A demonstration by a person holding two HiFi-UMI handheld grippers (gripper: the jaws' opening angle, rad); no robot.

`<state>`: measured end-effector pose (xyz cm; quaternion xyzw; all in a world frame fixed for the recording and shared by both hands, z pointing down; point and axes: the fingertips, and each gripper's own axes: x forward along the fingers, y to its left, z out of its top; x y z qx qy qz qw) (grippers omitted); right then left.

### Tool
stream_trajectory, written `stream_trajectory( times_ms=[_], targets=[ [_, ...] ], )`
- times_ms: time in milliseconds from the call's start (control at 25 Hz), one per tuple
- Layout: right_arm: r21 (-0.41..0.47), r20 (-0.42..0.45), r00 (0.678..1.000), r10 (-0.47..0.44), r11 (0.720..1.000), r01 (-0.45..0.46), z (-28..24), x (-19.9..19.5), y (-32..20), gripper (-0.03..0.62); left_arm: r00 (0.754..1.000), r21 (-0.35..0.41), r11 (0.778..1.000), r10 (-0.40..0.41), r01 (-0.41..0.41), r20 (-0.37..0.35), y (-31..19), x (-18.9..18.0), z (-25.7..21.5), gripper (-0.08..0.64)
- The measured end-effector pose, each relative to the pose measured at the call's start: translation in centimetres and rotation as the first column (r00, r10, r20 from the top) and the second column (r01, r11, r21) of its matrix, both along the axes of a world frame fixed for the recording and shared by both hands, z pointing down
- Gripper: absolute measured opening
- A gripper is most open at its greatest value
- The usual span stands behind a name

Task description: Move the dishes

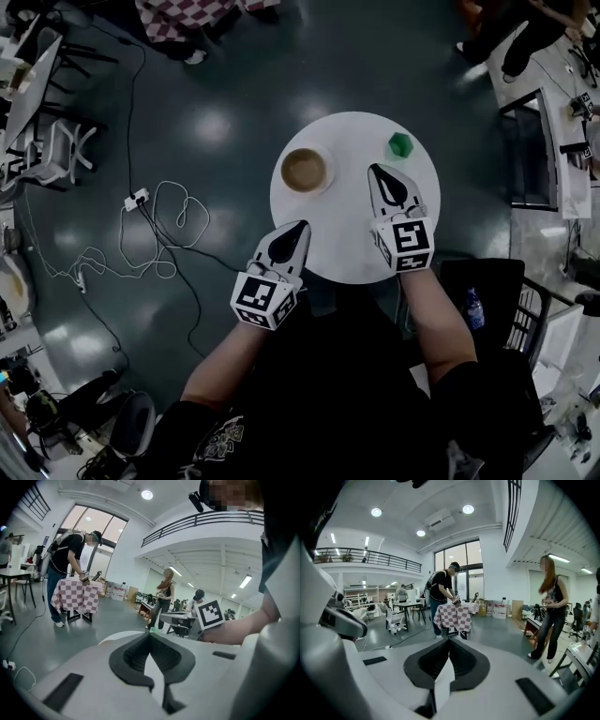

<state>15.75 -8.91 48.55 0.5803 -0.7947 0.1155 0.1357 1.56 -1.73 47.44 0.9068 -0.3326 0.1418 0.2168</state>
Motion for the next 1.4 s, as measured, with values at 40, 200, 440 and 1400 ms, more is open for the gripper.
stream_trajectory(
  times_ms=[40,200,440,1400],
  targets=[
    [0.000,0.005,1.000,-0.012,1.000,0.012,-0.5,-1.1,0.5,0.021,1.000,0.005,1.000,-0.002,0.002,-0.003,0.2,-0.6,-0.3,0.005],
    [0.003,0.038,0.998,-0.058,0.998,0.058,-2.3,-5.5,2.6,0.021,1.000,0.028,1.000,-0.001,0.001,-0.012,0.8,-2.6,-1.4,0.005],
    [-0.002,0.065,0.992,-0.106,0.994,0.106,-3.9,-11.2,5.7,0.021,1.000,0.050,0.999,-0.001,0.002,-0.021,1.4,-4.9,-2.4,0.005],
    [0.003,0.073,0.996,-0.047,0.999,0.046,-5.2,-17.6,9.9,0.021,0.994,0.085,0.992,0.098,-0.094,-0.043,3.8,-9.3,-3.6,0.005]
  ],
)
